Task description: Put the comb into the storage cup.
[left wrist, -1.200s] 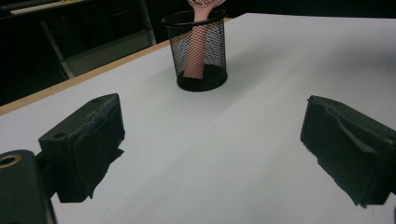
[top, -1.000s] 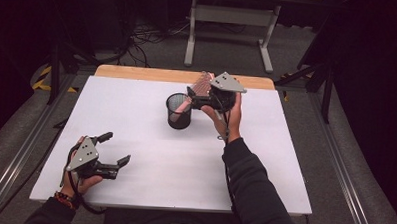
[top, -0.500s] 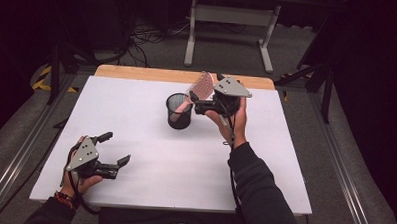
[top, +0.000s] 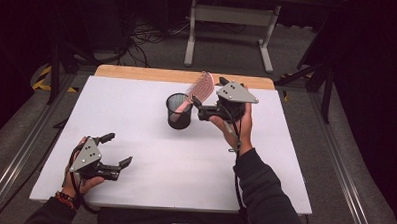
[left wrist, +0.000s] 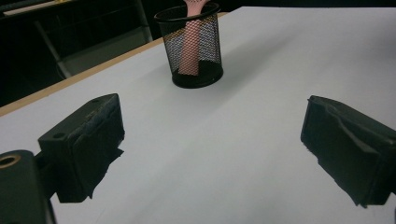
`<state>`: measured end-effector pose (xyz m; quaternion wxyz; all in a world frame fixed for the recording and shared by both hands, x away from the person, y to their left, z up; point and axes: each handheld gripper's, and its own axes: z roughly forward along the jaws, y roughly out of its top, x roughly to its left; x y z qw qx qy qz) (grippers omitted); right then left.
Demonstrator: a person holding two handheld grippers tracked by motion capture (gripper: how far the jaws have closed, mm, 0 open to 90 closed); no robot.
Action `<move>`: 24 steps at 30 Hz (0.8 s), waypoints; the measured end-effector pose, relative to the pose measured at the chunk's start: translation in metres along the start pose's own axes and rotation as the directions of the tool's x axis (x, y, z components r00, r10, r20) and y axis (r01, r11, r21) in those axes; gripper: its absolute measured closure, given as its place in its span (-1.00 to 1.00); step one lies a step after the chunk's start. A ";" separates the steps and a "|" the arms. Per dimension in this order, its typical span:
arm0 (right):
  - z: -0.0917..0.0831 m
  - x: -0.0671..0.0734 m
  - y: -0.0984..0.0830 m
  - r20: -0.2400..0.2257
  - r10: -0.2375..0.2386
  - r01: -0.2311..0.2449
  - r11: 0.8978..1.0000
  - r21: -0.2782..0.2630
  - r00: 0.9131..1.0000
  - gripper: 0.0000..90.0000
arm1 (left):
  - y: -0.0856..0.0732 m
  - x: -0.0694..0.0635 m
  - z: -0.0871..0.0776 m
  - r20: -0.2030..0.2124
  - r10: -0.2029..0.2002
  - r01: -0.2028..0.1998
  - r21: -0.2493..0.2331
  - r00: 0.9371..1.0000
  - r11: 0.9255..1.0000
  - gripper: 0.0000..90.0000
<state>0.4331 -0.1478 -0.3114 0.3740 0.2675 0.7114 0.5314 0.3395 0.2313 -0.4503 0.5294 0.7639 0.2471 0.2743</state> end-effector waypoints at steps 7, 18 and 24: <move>-0.005 -0.001 -0.005 -0.005 -0.011 0.011 1.000 0.015 1.000 -0.91 | 0.000 0.000 0.000 -0.004 -0.009 0.009 -0.004 1.000 1.000 -0.84; -0.017 0.005 -0.010 -0.008 -0.042 0.043 0.999 0.032 0.999 -0.90 | 0.000 0.004 -0.003 -0.012 -0.031 0.031 -0.015 0.999 0.999 -0.83; -0.020 0.006 -0.014 -0.017 -0.047 0.048 0.998 0.045 0.999 -0.88 | 0.000 0.004 -0.003 -0.009 -0.026 0.026 -0.011 1.000 1.000 -0.84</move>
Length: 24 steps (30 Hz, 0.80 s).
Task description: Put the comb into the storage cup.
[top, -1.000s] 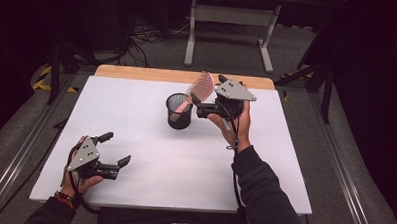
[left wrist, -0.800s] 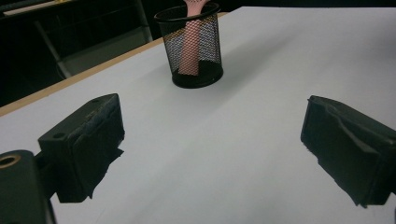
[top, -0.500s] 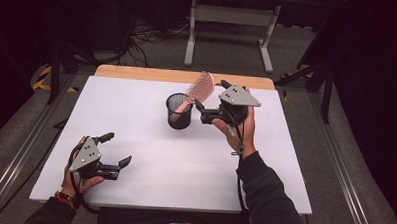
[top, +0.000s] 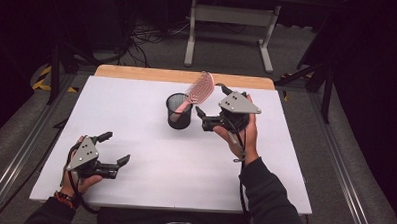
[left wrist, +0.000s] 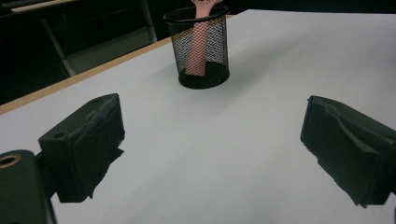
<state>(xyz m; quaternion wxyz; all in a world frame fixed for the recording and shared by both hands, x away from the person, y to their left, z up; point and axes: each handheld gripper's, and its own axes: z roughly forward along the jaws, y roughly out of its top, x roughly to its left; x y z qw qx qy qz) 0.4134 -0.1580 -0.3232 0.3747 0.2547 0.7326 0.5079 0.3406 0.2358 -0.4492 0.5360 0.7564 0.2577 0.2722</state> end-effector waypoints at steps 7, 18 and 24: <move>-0.003 0.003 -0.008 -0.005 -0.019 0.019 1.000 0.016 1.000 -0.88 | 0.000 -0.002 0.002 0.002 0.011 -0.011 0.007 1.000 1.000 -0.84; -0.013 0.009 -0.014 -0.011 -0.043 0.043 0.999 0.002 0.999 -0.89 | 0.000 -0.004 0.002 0.007 0.016 -0.016 0.014 1.000 1.000 -0.83; -0.018 0.011 -0.019 -0.027 -0.043 0.042 0.999 -0.015 0.999 -0.90 | 0.000 -0.003 0.003 0.005 0.023 -0.023 0.022 1.000 0.999 -0.84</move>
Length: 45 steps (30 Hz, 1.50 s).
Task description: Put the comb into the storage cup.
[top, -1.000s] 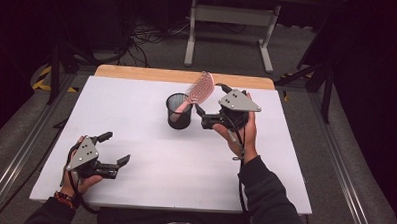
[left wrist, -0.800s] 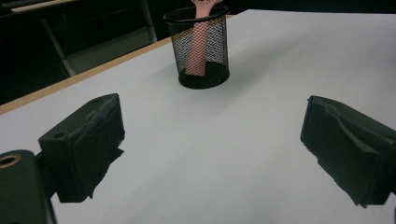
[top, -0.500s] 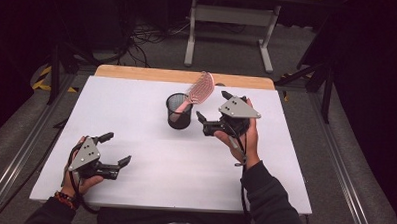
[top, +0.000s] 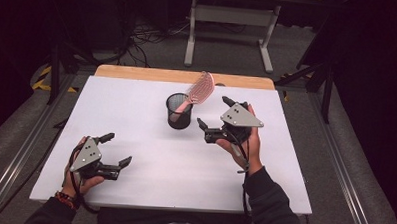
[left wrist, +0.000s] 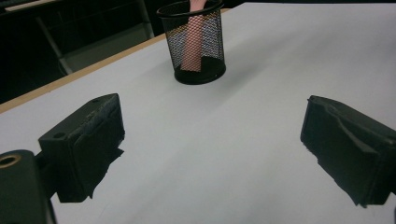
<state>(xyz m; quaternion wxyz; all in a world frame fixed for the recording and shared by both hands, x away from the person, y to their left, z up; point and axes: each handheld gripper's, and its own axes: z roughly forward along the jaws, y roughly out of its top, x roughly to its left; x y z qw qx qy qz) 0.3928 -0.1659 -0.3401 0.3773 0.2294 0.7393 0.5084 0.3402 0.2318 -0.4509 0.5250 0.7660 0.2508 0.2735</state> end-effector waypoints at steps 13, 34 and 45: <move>-0.009 0.004 -0.013 -0.016 -0.002 0.002 1.000 -0.009 1.000 -0.90 | 0.000 -0.001 0.000 -0.002 0.003 -0.003 -0.005 1.000 1.000 -0.84; -0.036 0.002 -0.032 -0.052 -0.014 0.013 1.000 -0.008 0.999 -0.89 | 0.000 -0.001 0.001 0.002 0.004 -0.004 -0.002 1.000 1.000 -0.84; -0.045 0.008 -0.047 -0.059 -0.026 0.025 1.000 -0.015 0.998 -0.88 | 0.000 -0.001 0.000 -0.001 0.008 -0.008 -0.002 1.000 1.000 -0.84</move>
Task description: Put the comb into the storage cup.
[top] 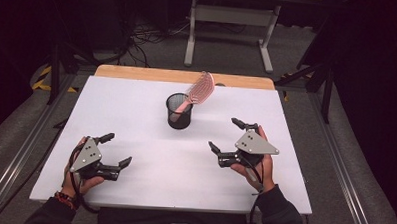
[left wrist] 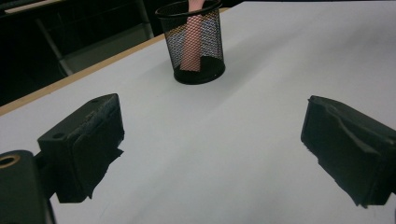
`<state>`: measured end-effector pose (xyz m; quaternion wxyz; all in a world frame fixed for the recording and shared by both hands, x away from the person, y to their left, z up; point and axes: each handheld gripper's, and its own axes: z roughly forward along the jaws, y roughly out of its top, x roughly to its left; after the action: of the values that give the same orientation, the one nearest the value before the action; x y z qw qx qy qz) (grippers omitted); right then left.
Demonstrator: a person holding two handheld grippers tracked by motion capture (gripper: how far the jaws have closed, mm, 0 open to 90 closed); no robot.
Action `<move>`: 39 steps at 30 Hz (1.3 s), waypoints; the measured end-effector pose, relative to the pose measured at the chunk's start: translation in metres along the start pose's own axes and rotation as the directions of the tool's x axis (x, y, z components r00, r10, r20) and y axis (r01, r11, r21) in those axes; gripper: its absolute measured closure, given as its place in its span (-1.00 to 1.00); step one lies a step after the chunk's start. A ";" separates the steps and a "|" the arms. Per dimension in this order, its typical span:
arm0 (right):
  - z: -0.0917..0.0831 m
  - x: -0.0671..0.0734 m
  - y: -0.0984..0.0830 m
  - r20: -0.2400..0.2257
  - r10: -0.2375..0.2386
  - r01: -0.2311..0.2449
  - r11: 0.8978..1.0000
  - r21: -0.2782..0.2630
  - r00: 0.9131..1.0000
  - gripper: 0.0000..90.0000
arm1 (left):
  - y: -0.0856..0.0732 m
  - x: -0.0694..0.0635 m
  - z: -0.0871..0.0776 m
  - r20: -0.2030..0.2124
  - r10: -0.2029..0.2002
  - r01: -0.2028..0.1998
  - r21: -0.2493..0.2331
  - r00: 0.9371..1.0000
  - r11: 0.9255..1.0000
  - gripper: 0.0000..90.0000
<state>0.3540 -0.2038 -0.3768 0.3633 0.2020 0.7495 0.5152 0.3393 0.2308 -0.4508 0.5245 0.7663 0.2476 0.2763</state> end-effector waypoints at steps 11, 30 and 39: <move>-0.008 0.010 -0.026 0.056 -0.013 0.013 1.000 -0.010 0.998 -0.88 | 0.001 -0.002 -0.001 0.005 0.014 -0.014 -0.005 1.000 1.000 -0.84; -0.024 0.009 -0.060 0.073 -0.042 0.037 0.997 0.070 0.996 -0.90 | 0.001 -0.003 0.000 0.004 0.023 -0.023 -0.001 1.000 1.000 -0.85; -0.032 0.000 -0.076 0.096 -0.013 0.003 0.995 0.102 0.995 -0.92 | 0.001 -0.003 0.001 0.011 0.011 -0.011 -0.002 1.000 1.000 -0.85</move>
<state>0.3353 -0.2534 -0.4399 0.3904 0.2418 0.7571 0.4647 0.3381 0.2281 -0.4506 0.5251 0.7688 0.2401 0.2751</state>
